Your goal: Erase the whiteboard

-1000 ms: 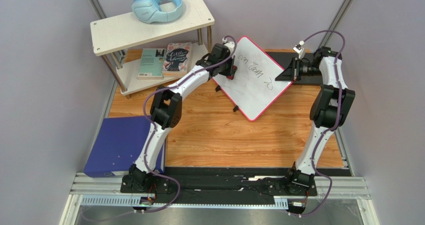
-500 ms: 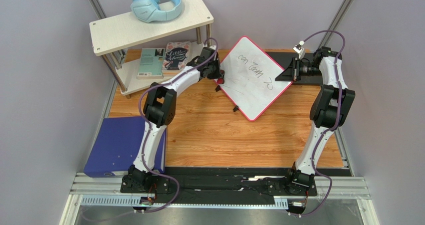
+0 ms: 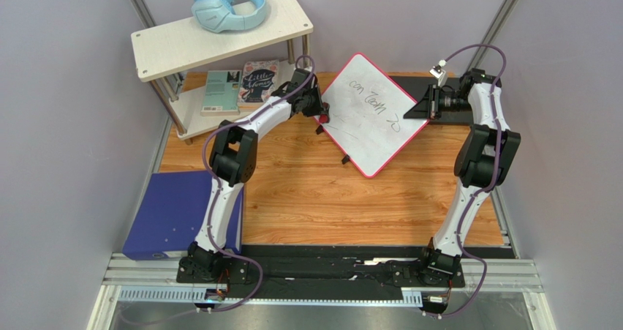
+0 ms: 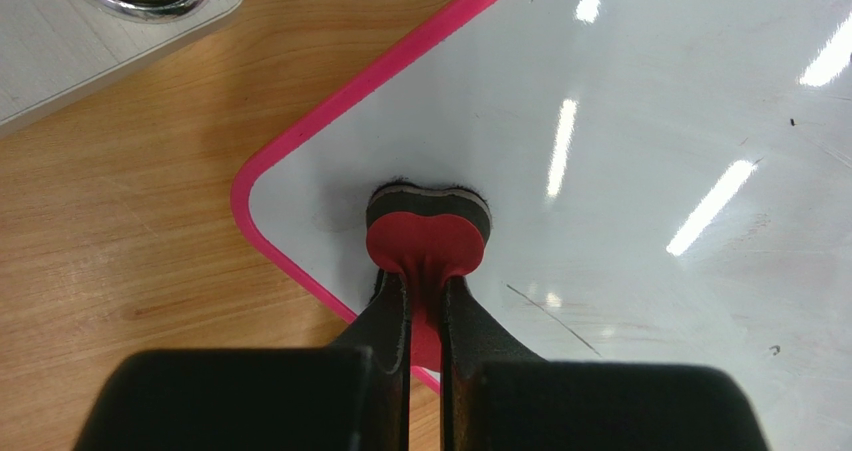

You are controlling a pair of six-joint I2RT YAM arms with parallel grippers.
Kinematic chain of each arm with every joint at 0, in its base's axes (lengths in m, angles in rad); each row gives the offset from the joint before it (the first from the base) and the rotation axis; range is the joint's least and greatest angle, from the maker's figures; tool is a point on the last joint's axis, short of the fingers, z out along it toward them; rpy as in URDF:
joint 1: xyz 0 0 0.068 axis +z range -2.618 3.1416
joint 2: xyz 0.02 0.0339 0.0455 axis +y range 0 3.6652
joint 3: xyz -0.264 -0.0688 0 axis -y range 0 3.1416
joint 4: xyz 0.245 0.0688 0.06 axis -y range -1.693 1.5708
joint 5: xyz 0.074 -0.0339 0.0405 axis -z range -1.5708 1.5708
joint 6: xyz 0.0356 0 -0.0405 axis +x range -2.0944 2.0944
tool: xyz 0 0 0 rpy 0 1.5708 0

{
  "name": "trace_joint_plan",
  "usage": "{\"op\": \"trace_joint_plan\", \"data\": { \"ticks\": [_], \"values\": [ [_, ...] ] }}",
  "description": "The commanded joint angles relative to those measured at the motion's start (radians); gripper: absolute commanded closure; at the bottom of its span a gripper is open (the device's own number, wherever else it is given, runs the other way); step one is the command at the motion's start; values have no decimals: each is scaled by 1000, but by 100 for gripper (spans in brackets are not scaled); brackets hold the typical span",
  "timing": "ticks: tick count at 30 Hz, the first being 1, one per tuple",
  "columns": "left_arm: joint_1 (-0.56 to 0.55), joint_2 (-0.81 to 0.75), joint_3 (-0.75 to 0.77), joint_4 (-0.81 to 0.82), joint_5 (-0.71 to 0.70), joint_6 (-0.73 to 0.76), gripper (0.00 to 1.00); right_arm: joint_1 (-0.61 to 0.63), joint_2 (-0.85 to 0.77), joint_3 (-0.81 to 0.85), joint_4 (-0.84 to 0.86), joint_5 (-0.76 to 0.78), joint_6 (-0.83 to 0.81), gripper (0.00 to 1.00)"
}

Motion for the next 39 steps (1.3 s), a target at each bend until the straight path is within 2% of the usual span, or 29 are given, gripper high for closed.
{"op": "trace_joint_plan", "data": {
  "ticks": [1,7,15,20,25,33,39],
  "values": [
    [-55,66,2,11,35,-11,100,71,28,-6,-78,74,-190,100],
    [-141,67,9,-1,24,-37,100,71,26,-7,-78,73,-191,100],
    [-281,96,112,-64,4,82,100,71,26,-7,-81,70,-194,100],
    [-325,109,155,-88,-17,134,100,71,25,-6,-81,68,-193,100],
    [-312,107,152,-81,-69,141,100,71,23,-7,-82,70,-193,100],
    [-197,98,167,-81,-135,122,100,71,23,-7,-82,67,-194,100],
    [-134,121,296,-102,-219,124,100,71,20,-9,-88,70,-201,100]
  ]
}}
